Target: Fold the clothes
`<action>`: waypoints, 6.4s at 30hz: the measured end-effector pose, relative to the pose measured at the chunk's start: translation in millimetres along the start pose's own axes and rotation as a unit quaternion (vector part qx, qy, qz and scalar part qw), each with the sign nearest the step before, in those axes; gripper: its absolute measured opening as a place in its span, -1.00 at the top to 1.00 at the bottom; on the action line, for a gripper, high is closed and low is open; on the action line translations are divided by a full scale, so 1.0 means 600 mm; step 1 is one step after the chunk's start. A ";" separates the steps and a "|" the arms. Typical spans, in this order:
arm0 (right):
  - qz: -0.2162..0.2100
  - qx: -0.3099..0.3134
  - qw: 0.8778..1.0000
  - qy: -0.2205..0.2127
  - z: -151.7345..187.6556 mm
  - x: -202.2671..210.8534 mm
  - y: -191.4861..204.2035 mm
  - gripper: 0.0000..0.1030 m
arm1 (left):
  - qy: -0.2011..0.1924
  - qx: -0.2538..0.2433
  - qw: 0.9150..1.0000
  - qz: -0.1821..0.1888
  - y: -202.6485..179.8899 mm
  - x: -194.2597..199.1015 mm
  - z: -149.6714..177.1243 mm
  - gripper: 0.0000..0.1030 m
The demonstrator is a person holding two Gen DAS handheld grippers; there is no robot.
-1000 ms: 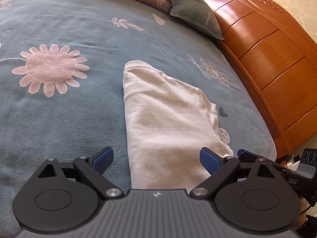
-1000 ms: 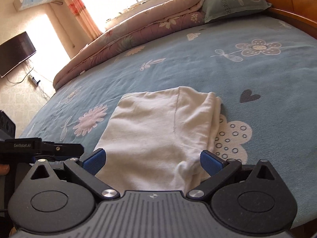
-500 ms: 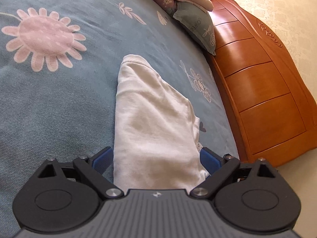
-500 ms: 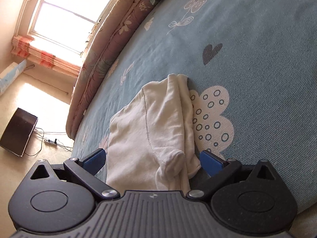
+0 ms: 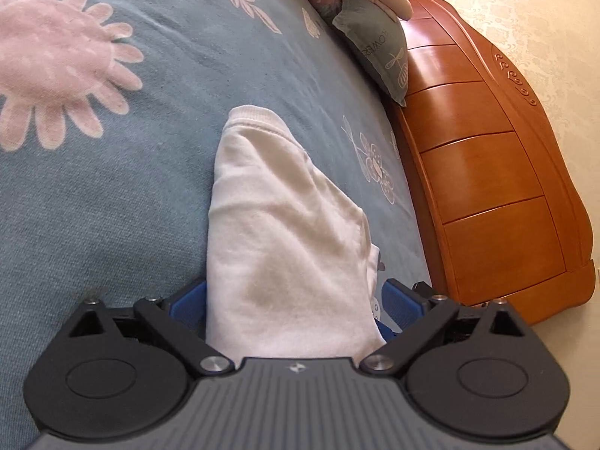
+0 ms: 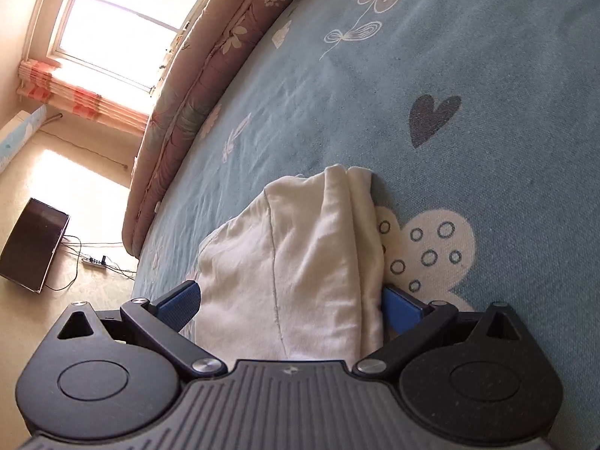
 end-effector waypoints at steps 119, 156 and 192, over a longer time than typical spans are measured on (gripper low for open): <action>-0.091 -0.004 0.993 0.077 -0.013 -0.001 0.049 -1.00 | 0.033 0.059 0.997 0.045 -0.024 -0.080 -0.014 -0.98; -0.074 0.006 0.997 -0.021 -0.133 0.172 -0.029 -1.00 | 0.128 -0.008 0.987 0.095 -0.215 -0.304 0.007 -0.98; 0.158 0.018 0.979 -0.126 -0.316 0.282 -0.264 -1.00 | 0.217 -0.119 0.967 0.062 -0.269 -0.476 0.032 -0.98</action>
Point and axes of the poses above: each gripper's, at about its wrist camera, not at the fingertips, and x roughly against the way its jaws point, y to its left, z to its underside, the point moved 2 cm from there along -x, roughly the way its jaws point, and after that the axes turned 10 degrees about z, right-handed, at the moved point
